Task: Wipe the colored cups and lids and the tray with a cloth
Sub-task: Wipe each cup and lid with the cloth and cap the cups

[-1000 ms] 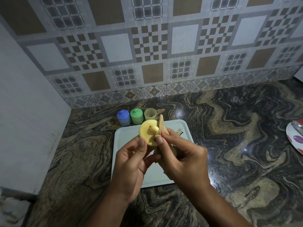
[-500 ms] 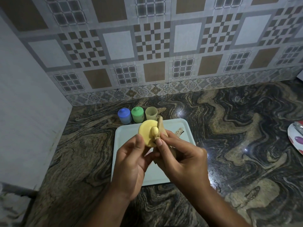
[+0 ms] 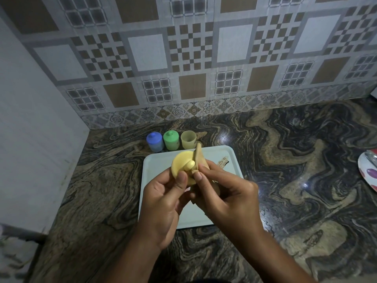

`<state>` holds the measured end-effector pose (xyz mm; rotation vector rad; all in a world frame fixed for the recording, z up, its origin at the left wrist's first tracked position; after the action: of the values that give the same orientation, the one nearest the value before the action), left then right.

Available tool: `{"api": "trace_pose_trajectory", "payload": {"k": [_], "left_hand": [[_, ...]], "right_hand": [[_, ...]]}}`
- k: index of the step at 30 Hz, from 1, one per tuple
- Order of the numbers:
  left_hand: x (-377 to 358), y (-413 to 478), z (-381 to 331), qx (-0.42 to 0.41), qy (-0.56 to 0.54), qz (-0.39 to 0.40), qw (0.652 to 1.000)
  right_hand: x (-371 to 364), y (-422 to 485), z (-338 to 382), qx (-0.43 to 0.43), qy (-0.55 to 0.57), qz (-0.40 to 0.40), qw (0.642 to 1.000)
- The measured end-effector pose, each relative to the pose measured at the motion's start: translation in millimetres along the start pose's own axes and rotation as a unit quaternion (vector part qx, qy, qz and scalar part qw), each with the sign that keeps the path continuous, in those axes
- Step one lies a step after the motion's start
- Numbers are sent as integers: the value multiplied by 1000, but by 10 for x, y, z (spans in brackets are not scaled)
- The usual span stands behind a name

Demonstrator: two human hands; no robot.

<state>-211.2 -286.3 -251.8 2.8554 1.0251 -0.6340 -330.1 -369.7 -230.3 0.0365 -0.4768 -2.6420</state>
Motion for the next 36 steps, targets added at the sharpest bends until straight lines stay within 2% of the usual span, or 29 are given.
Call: {"api": "trace_pose_trajectory", "payload": {"k": [2,5,8,11,14,16,20,24,27,30,32,36], "left_hand": [[2,-11,-12,16,-17,1,1000],[43,-6,7,41,-29,-28,998],[91,16,81,60,-46,-80,994],[80,18,91,62,-81,-75,992],[-14,1,25,29,-52,6,998],[-55,-21,-2,12,-27,25,999],[-20,-56,-11,35,-25,-20,999],[-35,-60,28,73,-55,-23,996],[-121,-69,-25,62,-73,-5,995],[-156,-84,-65,17,-9,21,1000],[-100,-78,-66,12,7,0,1000],[-26,-76,-71,43,-19,-55,997]], "right_hand": [[14,25,-7,-12,5,-12,1000],[60,109,-75,-80,27,-21,996],[15,130,-93,-122,29,20,992],[-15,91,-112,-151,28,45,987],[-28,65,-135,-158,42,63,984],[-39,53,-128,-161,70,67,982],[30,104,-142,-150,25,34,988],[71,161,-103,-143,33,21,989],[43,119,-110,-165,54,32,984],[42,92,-103,-155,61,35,985],[44,76,-77,-144,72,32,986],[77,100,-92,-136,22,23,990]]}}
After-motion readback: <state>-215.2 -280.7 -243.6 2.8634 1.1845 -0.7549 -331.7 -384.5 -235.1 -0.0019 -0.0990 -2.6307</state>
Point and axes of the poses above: each hand's wrist, its own y-axis towards the middle knuckle, its own x-axis out of the back of the hand, z = x × y, the point moved 7 cm from there along y, towards the middle knuckle, and after that the axes turned 3 degrees about -x, right-handed, at the moved point
